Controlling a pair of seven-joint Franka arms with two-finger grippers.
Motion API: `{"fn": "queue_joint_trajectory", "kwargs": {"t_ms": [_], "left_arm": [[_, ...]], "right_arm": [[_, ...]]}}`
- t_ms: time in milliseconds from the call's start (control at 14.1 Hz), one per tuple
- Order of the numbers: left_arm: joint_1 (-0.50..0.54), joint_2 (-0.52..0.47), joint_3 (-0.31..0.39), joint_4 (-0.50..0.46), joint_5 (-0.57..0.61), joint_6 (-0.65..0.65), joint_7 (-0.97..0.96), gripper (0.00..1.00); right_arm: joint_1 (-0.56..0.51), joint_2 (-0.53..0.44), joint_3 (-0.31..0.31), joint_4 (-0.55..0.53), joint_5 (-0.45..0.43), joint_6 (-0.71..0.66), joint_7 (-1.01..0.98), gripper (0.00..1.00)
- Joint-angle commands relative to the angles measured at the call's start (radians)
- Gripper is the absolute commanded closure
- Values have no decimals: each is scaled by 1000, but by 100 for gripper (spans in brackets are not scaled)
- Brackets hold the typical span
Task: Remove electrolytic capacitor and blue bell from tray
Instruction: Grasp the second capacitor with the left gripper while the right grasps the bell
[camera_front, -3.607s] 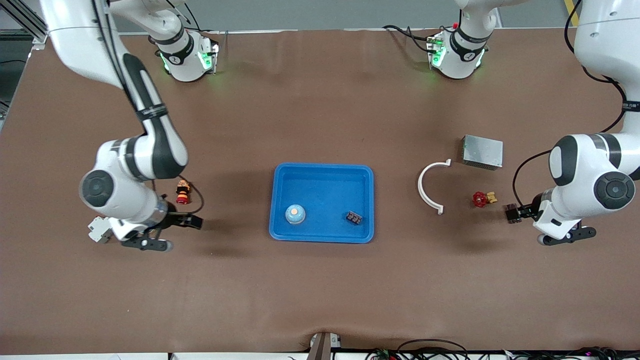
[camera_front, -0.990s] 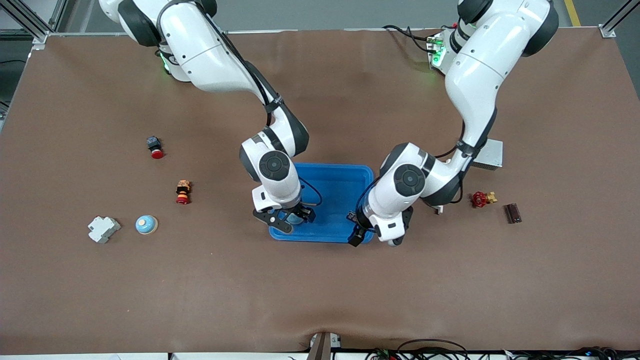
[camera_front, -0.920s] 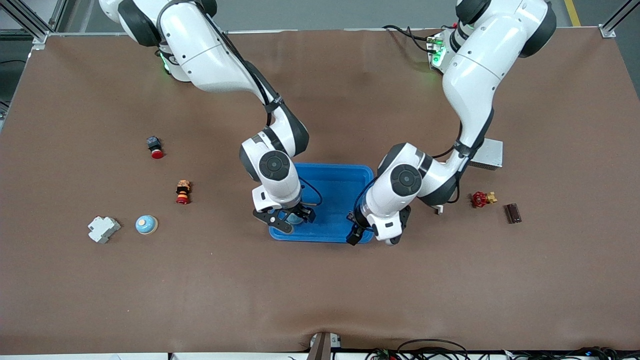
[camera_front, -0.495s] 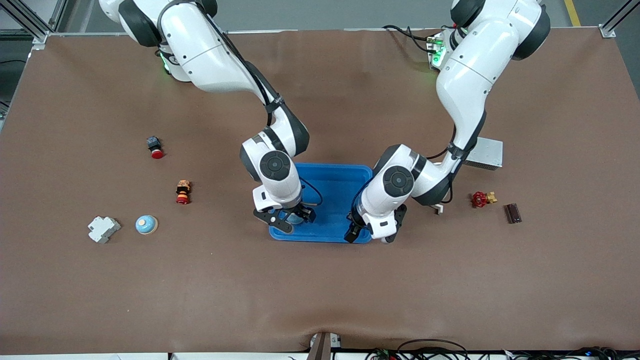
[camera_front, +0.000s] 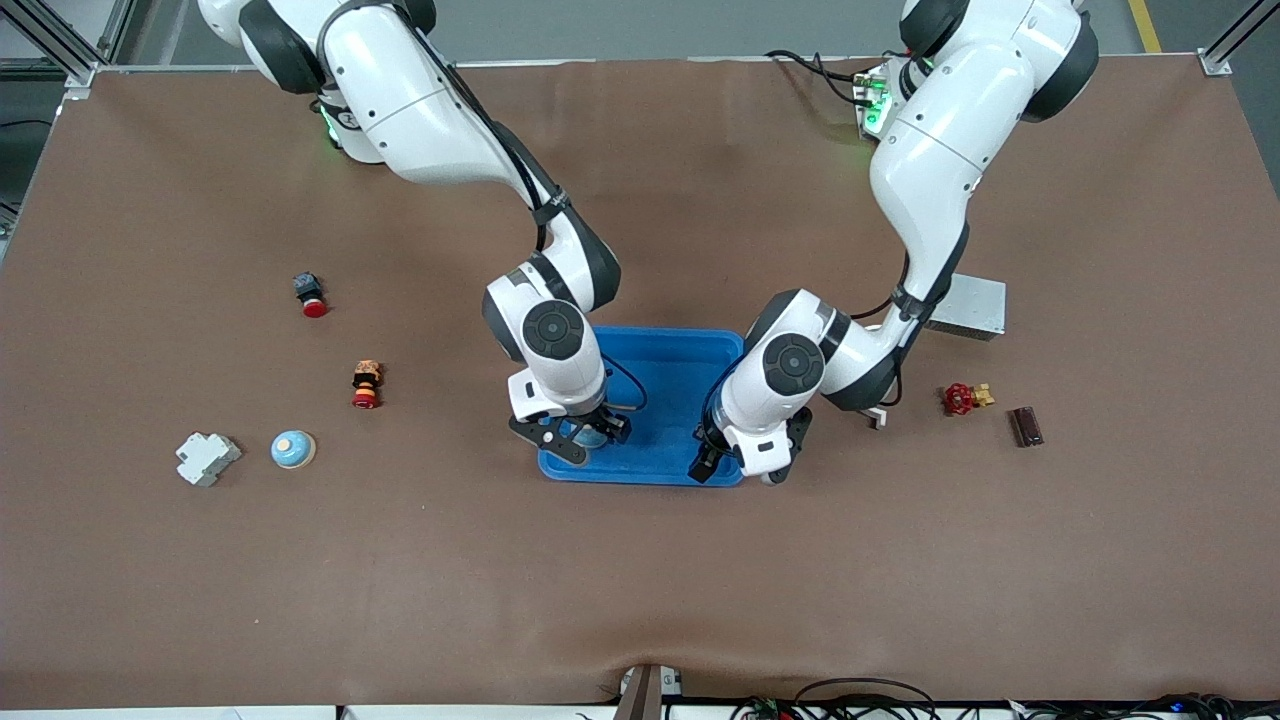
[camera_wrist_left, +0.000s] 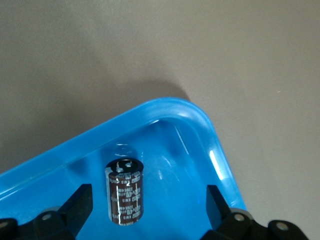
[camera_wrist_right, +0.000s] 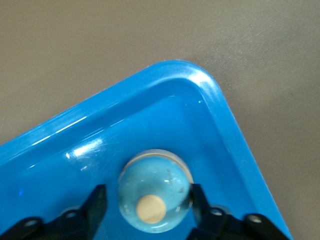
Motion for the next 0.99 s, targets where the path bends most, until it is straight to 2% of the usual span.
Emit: {"fn": "queue_joint_trajectory", "kwargs": {"t_ms": [0,71,424,707,778,920], "left_arm": [[-18,7,17,8,-2,-8,-15,0],[-18,11,18,8,-1,-6,-15,0],[-40,19,43,8,1,-6,-15,0],[-40,19,46,10,1,-6,-14,0],[-40,19,46,11,-1,-6,-14,9],[-40,18,46,11,-1,-6,-14,39]], "right_arm": [[12,14,-9,29,-5,-10,28,91],[12,11,-9,29,-4,-16,29,100],[9,-19,-6,38,-1,-82,55,100],[-17,-27,-12,118,-5,-192,28,100],[-37,-32,-12,118,1,-193,-6,100],[-74,-61,-11,115,4,-200,-101,100]]}}
